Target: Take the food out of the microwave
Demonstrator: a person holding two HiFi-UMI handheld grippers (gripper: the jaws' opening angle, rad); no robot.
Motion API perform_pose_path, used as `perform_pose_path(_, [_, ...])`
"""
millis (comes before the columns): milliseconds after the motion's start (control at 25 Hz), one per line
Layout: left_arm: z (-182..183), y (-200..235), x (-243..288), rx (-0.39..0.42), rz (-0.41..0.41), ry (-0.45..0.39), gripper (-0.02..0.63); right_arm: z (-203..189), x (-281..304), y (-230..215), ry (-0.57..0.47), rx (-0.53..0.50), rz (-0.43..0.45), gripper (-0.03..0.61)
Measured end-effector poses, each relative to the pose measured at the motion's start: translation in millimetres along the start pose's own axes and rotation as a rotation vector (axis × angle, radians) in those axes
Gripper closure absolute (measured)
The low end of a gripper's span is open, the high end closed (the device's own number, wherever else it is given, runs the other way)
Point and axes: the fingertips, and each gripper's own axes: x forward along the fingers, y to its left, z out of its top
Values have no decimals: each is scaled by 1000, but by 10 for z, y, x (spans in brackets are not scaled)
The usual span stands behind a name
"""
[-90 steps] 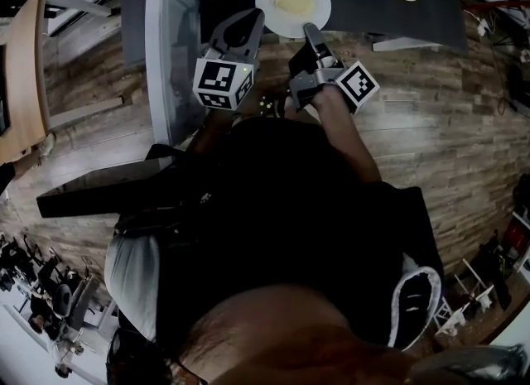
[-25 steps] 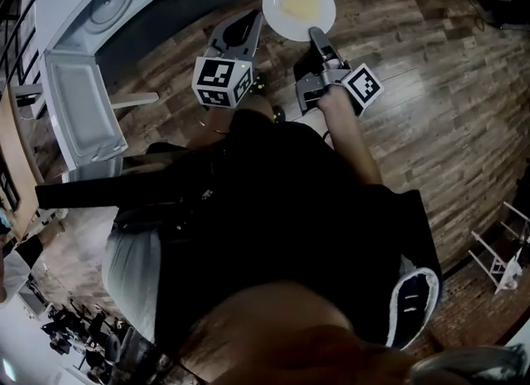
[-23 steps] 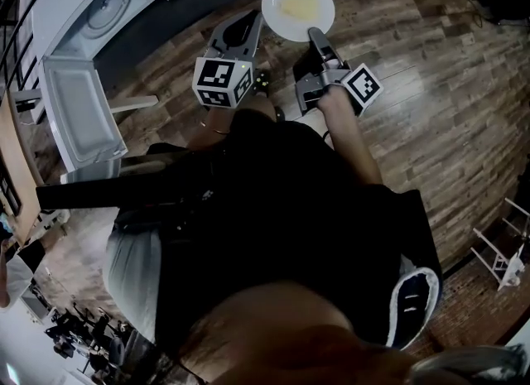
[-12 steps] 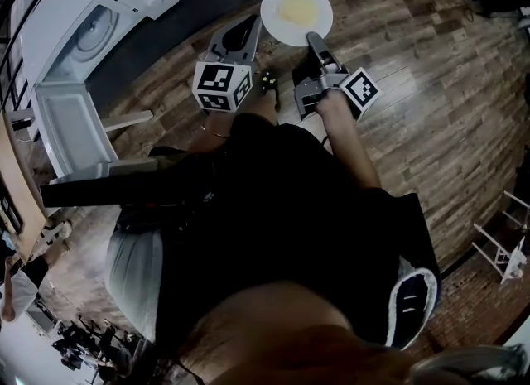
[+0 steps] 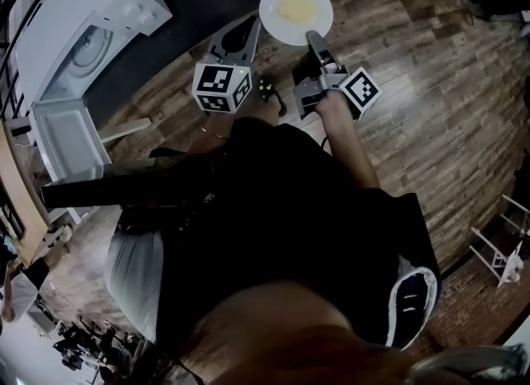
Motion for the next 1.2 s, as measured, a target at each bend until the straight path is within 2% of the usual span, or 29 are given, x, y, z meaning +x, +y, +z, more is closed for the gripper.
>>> perform_pose_path(320, [-22,194,464,-5,20,12,606,347,439,-97,19,-10,-13,571])
perform_pose_path(760, [23,561,817,-10,68,22,606,499,973,-172,64,7,-37,571])
perform_pose_path(1200, [25,934,1240,-17,76,28,606,660,1535,-262,81,10,-50,571])
